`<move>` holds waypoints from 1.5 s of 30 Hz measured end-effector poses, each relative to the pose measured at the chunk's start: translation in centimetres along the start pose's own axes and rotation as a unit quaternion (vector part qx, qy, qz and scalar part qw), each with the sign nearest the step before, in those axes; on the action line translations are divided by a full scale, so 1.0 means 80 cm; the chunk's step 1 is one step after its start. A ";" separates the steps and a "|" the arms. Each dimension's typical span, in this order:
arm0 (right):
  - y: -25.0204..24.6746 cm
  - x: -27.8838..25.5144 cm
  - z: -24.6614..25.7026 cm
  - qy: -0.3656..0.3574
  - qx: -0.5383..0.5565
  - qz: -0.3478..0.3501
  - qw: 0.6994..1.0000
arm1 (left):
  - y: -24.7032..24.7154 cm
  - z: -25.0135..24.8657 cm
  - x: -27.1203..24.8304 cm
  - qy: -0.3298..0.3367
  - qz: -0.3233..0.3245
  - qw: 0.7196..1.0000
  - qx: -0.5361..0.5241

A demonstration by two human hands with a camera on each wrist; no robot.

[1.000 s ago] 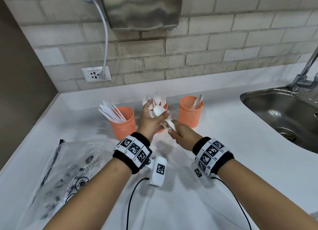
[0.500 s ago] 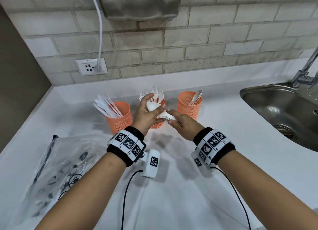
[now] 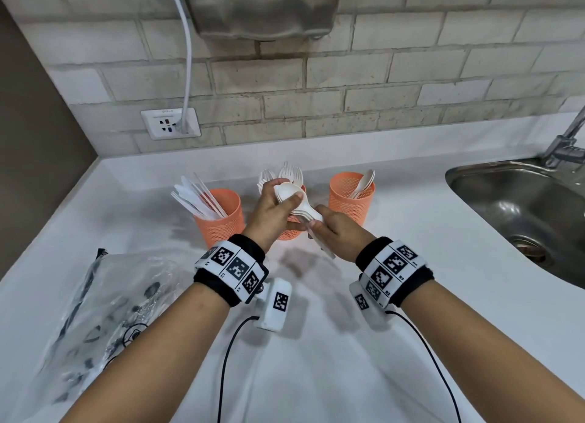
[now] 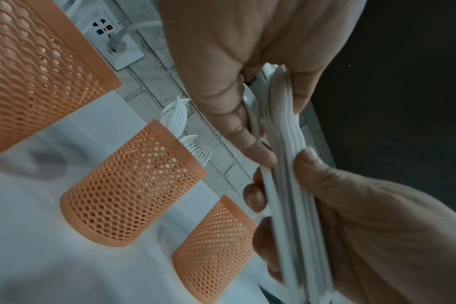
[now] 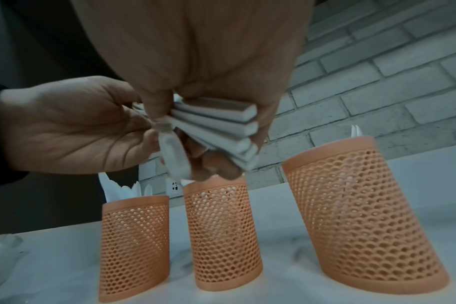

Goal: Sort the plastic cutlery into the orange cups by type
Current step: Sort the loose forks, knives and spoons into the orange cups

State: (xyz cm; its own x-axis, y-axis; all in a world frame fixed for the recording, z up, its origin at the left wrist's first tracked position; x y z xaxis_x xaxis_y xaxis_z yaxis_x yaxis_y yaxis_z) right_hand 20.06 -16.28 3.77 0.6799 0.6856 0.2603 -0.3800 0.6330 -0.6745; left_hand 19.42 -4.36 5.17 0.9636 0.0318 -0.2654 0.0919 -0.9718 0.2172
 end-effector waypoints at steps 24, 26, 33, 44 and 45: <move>-0.009 -0.004 -0.007 0.047 0.055 -0.116 0.991 | -0.013 0.001 0.017 -0.036 -0.052 0.989 -0.137; -0.005 -0.003 -0.004 0.044 0.048 -0.105 0.992 | -0.007 0.001 0.018 -0.043 -0.036 0.978 -0.200; 0.003 -0.004 0.001 0.042 0.040 -0.094 0.994 | 0.008 0.004 0.018 -0.047 -0.039 0.970 -0.237; 0.007 -0.011 -0.010 0.065 0.161 -0.057 0.983 | 0.029 0.007 0.013 -0.026 0.083 0.990 -0.110; 0.005 -0.013 -0.012 0.062 0.152 -0.054 0.985 | 0.027 0.007 0.012 -0.023 0.091 0.992 -0.080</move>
State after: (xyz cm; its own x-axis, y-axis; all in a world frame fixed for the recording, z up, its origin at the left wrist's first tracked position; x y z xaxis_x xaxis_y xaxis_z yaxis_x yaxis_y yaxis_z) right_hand 19.78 -17.06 2.55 0.7906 0.5710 0.2211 -0.4584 0.7913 -0.4045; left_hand 20.38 -6.55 4.88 0.9557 -0.1548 -0.2502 -0.0398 -0.9105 0.4116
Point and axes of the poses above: each hand's wrist, its own x-axis towards the middle knuckle, its own y-axis out of the palm, z = x × y, the point moved 5 cm from there along x, towards the middle knuckle, and after that the axes turned 15 degrees about -y, right-handed, at the moved point
